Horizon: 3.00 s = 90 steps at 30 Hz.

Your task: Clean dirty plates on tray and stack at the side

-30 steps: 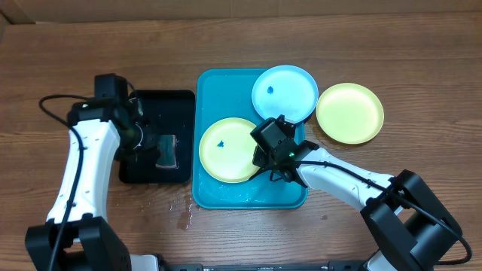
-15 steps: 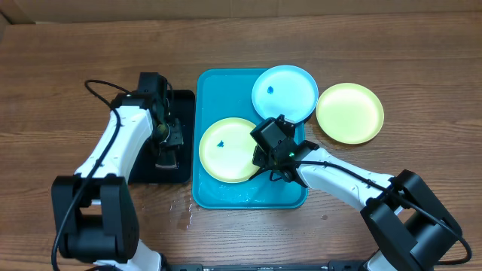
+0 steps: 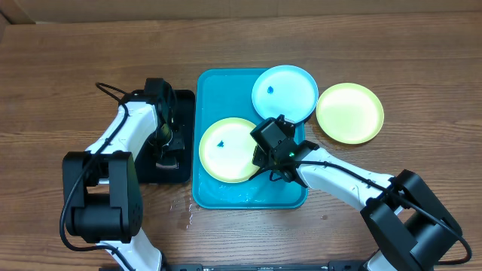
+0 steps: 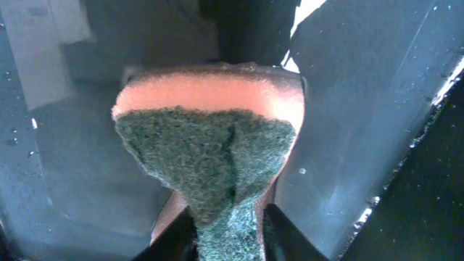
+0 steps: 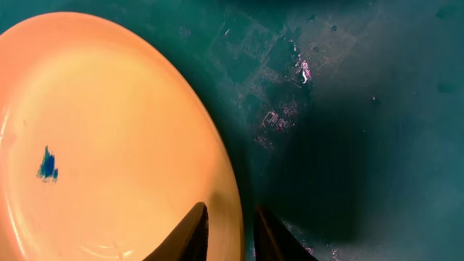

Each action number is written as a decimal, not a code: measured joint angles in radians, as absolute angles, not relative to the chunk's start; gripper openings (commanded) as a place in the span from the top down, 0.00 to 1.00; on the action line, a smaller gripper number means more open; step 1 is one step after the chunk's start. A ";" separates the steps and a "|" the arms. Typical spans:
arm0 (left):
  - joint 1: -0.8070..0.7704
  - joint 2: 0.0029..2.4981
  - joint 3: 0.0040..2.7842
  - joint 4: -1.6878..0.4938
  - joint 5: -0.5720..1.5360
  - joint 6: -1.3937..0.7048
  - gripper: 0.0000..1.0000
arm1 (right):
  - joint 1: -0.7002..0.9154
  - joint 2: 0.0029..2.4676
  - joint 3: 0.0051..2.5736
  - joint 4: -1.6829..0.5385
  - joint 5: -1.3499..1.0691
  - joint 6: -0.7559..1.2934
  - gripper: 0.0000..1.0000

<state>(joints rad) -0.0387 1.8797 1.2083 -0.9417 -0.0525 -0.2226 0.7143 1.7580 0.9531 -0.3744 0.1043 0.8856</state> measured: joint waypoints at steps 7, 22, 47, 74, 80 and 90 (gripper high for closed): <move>-0.038 1.880 1.209 -0.954 -0.057 -0.207 0.96 | 0.714 1.758 0.953 -0.358 0.105 0.886 0.71; 0.001 1.813 1.309 -1.055 -0.052 -0.207 0.96 | 0.714 1.758 0.953 -0.351 0.113 0.886 0.64; 0.001 1.809 1.181 -0.931 -0.041 -0.211 0.69 | 0.714 1.760 0.953 -0.348 0.120 0.886 0.57; 0.018 1.809 1.213 -0.971 -0.038 -0.205 0.96 | 0.714 1.775 0.953 -0.329 0.104 0.886 0.96; 0.020 1.784 1.257 -1.007 -0.038 -0.202 0.96 | 0.714 1.775 0.982 -0.414 0.083 0.886 0.96; 0.020 1.565 1.298 -0.940 -0.038 -0.202 0.96 | 0.714 1.775 1.049 -0.589 0.056 0.889 0.96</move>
<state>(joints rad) 0.0204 1.5654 1.2976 -0.9401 -0.0383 -0.2020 0.7143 1.7752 1.0489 -0.5888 0.0555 0.8894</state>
